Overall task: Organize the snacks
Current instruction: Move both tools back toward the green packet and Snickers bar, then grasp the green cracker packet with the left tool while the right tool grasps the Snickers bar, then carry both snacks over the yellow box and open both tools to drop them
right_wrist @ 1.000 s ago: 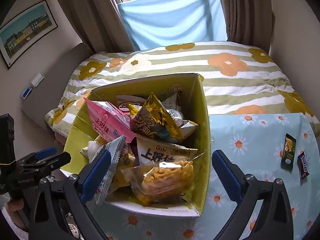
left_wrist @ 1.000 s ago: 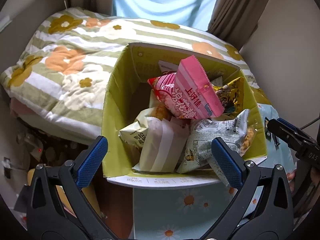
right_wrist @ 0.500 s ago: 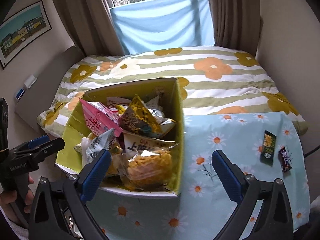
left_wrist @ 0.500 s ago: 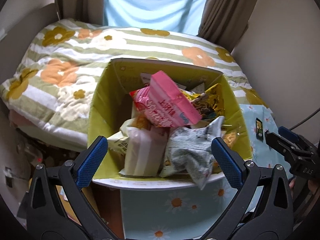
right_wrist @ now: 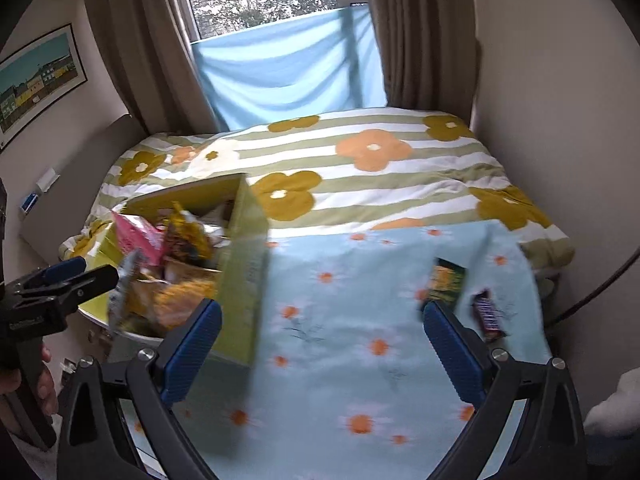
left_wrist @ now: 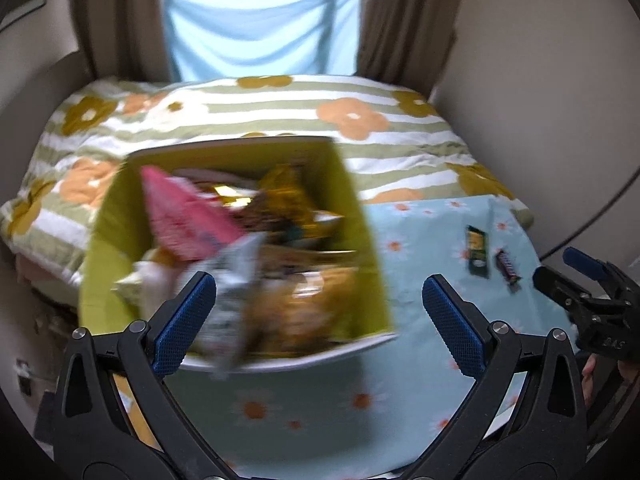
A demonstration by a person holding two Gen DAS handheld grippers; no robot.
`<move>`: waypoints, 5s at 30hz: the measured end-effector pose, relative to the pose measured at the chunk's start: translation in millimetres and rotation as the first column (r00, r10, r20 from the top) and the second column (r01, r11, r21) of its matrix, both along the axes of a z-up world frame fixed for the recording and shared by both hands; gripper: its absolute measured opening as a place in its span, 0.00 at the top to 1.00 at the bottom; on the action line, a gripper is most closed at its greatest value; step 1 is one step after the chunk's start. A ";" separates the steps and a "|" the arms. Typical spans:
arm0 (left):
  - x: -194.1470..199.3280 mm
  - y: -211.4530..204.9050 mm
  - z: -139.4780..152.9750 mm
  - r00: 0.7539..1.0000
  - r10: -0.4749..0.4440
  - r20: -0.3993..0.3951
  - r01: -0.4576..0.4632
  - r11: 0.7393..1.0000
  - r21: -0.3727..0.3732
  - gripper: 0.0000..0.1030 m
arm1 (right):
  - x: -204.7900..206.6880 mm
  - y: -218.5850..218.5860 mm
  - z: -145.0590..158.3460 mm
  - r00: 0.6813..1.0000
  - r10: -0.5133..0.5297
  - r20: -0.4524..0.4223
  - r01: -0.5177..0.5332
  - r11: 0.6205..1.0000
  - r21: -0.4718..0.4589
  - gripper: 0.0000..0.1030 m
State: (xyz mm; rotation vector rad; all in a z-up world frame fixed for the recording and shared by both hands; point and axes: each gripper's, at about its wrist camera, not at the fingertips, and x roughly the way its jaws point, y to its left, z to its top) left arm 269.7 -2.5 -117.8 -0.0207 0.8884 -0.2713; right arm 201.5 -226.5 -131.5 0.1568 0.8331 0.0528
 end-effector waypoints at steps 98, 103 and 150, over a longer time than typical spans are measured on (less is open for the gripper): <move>85.1 -260.3 -59.7 0.946 -0.289 -0.146 0.303 0.949 0.083 0.60 | 58.9 -138.3 -58.1 0.983 0.162 -0.089 -0.174 0.973 -0.151 0.75; 78.0 -208.3 -13.2 0.975 -0.208 -0.071 0.212 0.976 0.053 0.60 | 64.0 -113.5 -22.8 0.974 0.223 -0.042 -0.226 0.967 -0.114 0.75; 58.8 171.2 -50.4 0.986 0.121 -0.116 -0.117 0.992 0.037 0.00 | 112.6 181.3 -5.8 0.935 0.347 -0.077 -0.349 0.937 -0.009 0.75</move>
